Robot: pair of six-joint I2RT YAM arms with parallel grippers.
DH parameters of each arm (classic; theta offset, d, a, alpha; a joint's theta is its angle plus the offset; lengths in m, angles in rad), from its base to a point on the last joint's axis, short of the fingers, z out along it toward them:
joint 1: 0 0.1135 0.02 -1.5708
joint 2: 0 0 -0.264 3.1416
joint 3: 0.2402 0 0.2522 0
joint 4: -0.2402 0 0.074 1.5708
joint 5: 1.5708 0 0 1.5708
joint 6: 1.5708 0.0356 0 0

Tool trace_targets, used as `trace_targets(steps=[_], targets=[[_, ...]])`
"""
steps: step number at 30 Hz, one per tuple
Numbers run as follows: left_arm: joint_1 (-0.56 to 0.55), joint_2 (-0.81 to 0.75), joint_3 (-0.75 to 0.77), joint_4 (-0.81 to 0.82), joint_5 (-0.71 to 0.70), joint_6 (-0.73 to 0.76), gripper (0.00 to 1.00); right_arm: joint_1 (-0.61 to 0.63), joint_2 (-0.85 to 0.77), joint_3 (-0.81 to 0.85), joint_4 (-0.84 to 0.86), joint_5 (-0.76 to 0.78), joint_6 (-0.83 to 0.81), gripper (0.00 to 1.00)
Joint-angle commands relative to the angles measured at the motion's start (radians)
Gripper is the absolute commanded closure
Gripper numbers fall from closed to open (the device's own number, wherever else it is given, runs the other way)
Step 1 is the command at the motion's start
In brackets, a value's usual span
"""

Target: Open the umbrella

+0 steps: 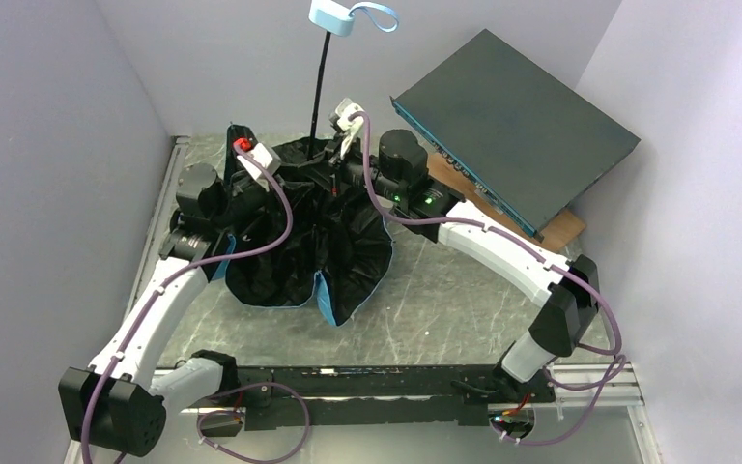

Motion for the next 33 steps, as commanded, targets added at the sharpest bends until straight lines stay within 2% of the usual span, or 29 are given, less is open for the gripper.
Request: trace_targets(steps=[1,5,7,11,14,20,22,24,25,28,33], targets=[[0.058,0.106,-0.074,-0.296,-0.233,0.141,0.50,0.026,-0.121,0.198,0.401,-0.112,0.106,1.00],[0.078,0.107,-0.101,-0.306,-0.208,0.169,0.54,0.024,-0.114,0.216,0.397,-0.101,0.087,1.00],[0.109,0.081,-0.129,-0.290,-0.101,0.181,0.59,0.020,-0.116,0.207,0.387,-0.096,0.070,1.00],[0.126,-0.036,-0.166,-0.186,0.092,0.196,0.60,0.018,-0.123,0.149,0.358,-0.119,0.043,1.00],[0.123,-0.091,-0.138,-0.129,0.179,0.168,0.61,0.019,-0.132,0.095,0.340,-0.131,0.029,1.00],[0.076,-0.142,-0.044,-0.168,0.193,0.182,0.69,0.019,-0.139,0.040,0.318,-0.142,0.029,1.00],[0.045,-0.141,-0.019,-0.187,0.190,0.180,0.65,0.019,-0.135,0.036,0.321,-0.153,0.045,1.00],[0.023,-0.134,0.004,-0.204,0.191,0.171,0.54,0.019,-0.127,0.038,0.317,-0.167,0.060,1.00],[0.014,-0.131,0.009,-0.199,0.182,0.162,0.52,0.020,-0.123,0.040,0.316,-0.171,0.071,1.00],[0.002,-0.121,0.014,-0.170,0.135,0.126,0.51,0.024,-0.122,0.034,0.315,-0.188,0.083,1.00],[0.000,-0.119,0.014,-0.129,0.082,0.073,0.56,0.030,-0.133,0.012,0.296,-0.204,0.072,1.00]])
